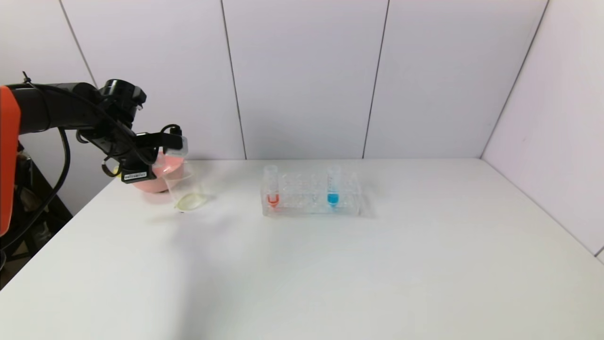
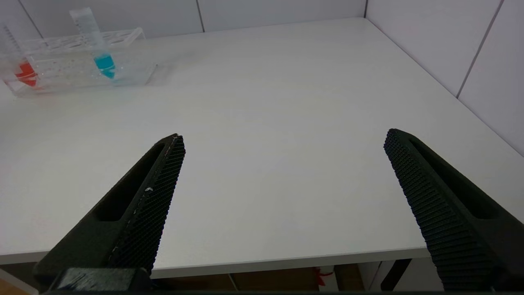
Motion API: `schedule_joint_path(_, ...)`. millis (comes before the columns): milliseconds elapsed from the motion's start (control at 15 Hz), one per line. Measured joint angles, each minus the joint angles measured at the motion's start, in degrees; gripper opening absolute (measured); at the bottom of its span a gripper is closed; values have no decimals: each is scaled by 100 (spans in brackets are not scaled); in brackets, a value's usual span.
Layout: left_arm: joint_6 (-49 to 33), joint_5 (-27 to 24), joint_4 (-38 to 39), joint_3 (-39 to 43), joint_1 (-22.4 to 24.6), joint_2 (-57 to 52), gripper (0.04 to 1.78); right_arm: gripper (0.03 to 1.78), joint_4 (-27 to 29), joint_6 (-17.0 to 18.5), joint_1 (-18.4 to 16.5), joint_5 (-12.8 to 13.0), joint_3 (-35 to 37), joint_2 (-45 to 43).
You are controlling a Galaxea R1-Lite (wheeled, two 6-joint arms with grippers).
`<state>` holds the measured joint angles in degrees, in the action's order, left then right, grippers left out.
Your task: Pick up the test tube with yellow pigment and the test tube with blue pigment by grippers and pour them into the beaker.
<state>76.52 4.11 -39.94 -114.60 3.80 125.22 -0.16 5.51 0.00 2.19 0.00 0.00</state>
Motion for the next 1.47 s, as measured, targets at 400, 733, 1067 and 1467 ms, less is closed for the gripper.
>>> schedule_joint_path(400,5,263,2,-30,-83,79,54,177,0,0,2,-2,0,0)
schedule_joint_path(733,280,603,0,-34,-117,123,54,177,0,0,0,0,0,0)
schedule_joint_path(1067,495,875,11,-28,-205,179,54,177,0,2,2,0,0,0)
schedule_joint_path(1467,446,884,61,-28,-271,179,54,177,0,0,2,0,0,0)
